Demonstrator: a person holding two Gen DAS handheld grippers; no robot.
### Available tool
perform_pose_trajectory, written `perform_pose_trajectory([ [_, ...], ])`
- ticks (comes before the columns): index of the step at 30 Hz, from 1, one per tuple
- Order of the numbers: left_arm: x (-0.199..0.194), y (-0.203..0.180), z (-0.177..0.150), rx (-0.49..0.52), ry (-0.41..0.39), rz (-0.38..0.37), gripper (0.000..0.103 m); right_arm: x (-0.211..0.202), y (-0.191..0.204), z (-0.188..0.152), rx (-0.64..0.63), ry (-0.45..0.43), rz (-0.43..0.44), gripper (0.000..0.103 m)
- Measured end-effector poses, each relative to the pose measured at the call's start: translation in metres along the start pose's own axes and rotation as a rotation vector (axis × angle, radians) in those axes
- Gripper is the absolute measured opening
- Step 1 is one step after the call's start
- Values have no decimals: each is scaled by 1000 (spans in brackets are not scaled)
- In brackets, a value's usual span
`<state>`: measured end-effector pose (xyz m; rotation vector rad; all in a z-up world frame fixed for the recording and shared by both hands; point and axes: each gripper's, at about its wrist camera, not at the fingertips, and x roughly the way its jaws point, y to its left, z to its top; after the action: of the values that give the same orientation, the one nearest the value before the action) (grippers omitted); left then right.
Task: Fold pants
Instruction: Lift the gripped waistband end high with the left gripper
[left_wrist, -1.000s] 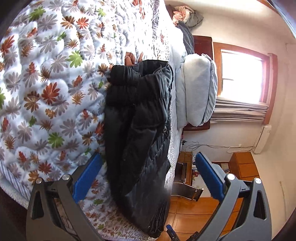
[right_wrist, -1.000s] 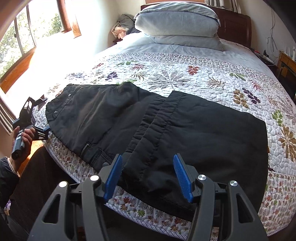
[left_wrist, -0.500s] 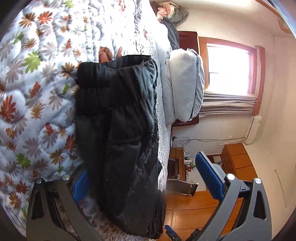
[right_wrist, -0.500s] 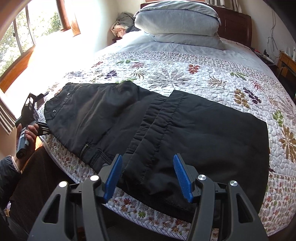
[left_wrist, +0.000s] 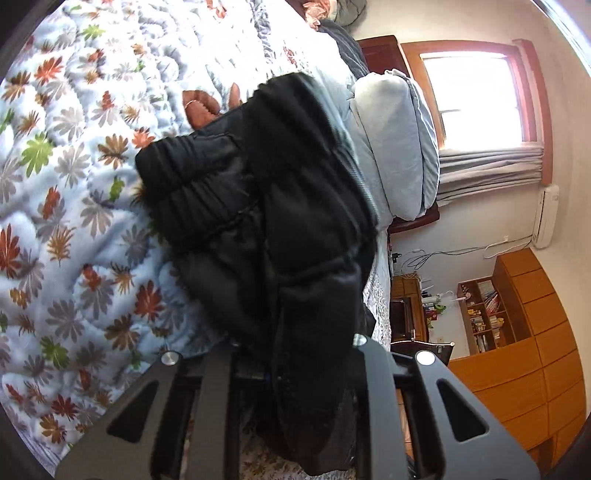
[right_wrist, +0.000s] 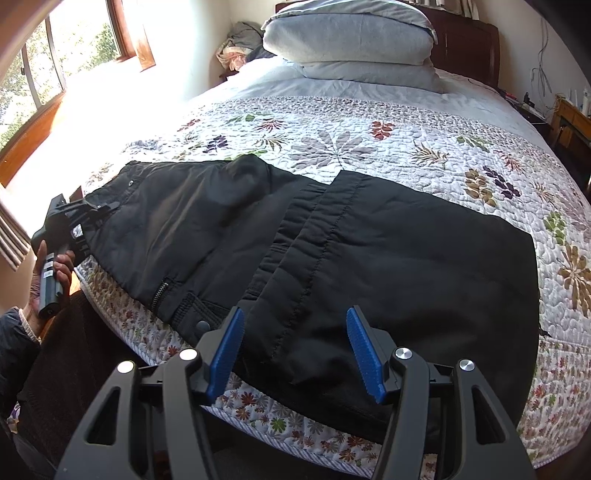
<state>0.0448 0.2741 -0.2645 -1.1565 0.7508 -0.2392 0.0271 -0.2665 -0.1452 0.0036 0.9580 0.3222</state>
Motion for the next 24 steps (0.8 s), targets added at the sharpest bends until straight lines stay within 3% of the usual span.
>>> perform_pose_trajectory([
  [14,-3,-104,-22,353,-71,8,20,-6,-24,-1,71,-32,-16,59],
  [24,21,-192,-77,667,10,-4,30,-22,-54,-1,180,-95,7,59],
])
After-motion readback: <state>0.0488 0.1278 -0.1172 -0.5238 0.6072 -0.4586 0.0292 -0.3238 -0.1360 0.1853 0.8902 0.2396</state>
